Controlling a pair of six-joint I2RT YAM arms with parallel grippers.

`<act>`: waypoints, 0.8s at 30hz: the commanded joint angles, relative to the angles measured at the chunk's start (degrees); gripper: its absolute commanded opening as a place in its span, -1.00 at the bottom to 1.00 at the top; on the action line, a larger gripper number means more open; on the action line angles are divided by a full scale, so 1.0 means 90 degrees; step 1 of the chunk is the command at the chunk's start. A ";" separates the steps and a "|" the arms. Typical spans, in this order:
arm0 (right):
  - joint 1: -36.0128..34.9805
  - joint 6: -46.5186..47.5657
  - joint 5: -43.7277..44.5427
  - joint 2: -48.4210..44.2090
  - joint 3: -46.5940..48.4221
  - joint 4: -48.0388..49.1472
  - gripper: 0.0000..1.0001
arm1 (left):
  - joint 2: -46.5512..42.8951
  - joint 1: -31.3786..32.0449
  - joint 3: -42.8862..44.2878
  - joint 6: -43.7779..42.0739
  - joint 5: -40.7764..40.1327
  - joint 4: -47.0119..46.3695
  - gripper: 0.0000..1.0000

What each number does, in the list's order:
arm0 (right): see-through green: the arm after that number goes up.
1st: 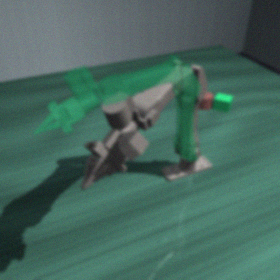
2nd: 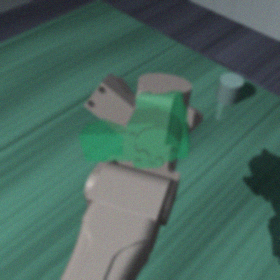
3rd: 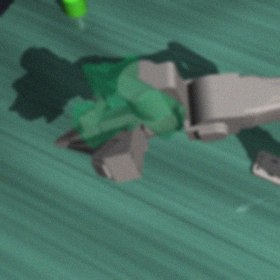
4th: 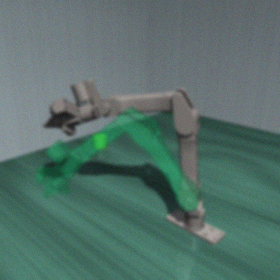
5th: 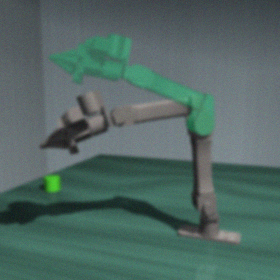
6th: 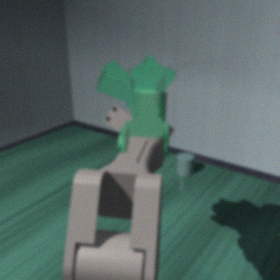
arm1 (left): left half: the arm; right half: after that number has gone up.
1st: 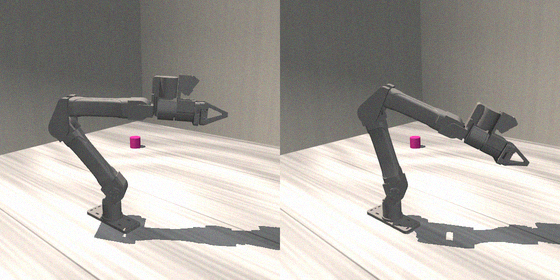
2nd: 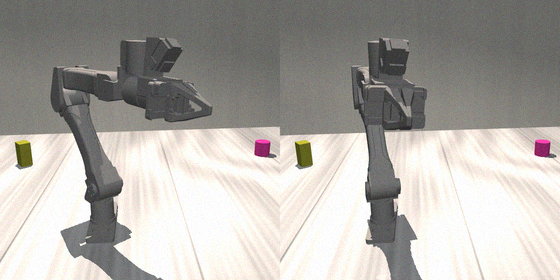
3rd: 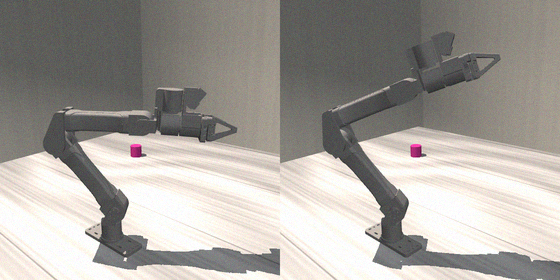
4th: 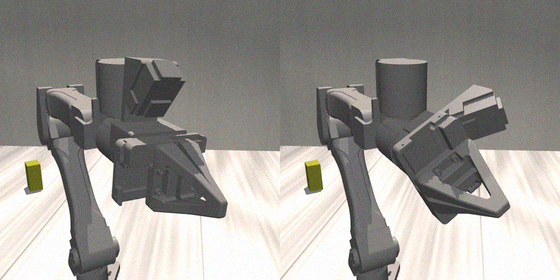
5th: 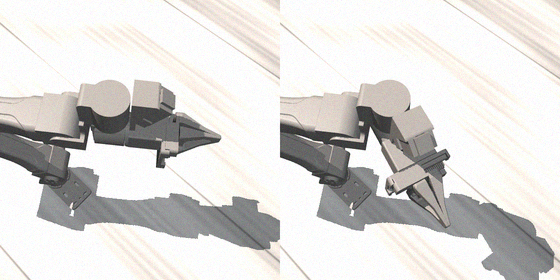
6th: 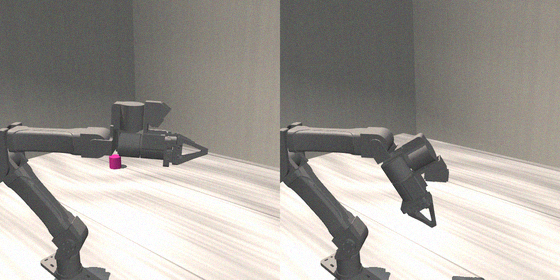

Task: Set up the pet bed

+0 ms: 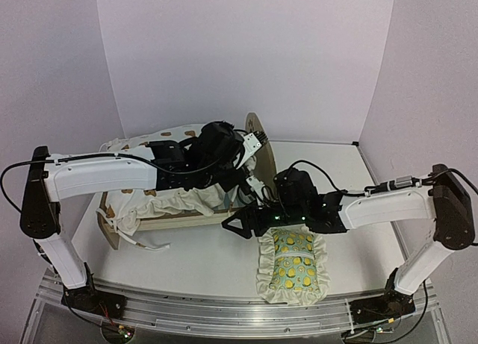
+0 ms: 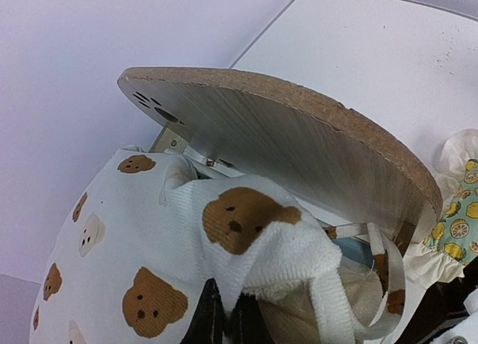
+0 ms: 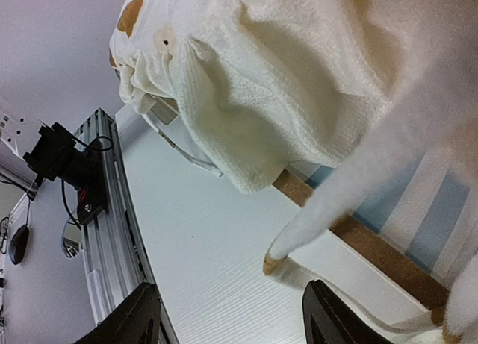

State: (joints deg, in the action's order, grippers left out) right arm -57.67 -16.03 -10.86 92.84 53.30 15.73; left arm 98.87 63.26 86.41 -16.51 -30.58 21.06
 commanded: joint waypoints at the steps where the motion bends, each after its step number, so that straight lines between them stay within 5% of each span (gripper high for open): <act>1: -0.0169 0.0648 -0.0342 0.0258 0.0326 0.0553 0.32 | -0.0338 -0.0009 -0.0024 0.0040 0.0104 -0.0496 -1.00; 9: -0.0170 0.0000 -0.1277 0.0577 -0.0157 0.2407 0.28 | -0.0336 -0.0033 0.0027 0.0094 0.0140 -0.0501 -1.00; 24: -0.0175 -0.1549 -0.3057 -0.0614 -0.0410 0.3104 0.25 | -0.0346 -0.0177 -0.0008 0.0124 0.0240 -0.0605 -1.00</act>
State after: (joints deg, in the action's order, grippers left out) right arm -57.92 -28.30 -28.53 95.36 48.60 33.42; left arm 97.14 62.75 86.11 -15.71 -28.04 19.18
